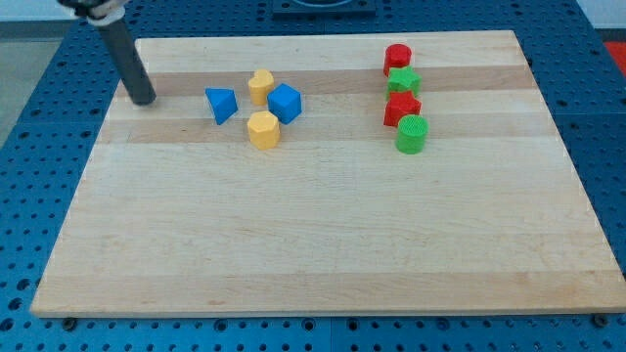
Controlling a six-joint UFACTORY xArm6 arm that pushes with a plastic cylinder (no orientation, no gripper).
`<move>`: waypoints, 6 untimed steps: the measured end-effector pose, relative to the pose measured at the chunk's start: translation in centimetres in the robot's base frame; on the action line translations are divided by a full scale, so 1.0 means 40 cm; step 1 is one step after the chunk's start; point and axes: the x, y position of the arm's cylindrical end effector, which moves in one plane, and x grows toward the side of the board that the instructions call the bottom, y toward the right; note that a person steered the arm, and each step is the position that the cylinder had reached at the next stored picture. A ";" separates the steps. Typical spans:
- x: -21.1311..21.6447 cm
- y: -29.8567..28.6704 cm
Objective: Drag the triangle close to the left side of the blue cube
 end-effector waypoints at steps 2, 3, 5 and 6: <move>0.051 0.069; 0.061 0.144; 0.098 0.239; 0.100 0.246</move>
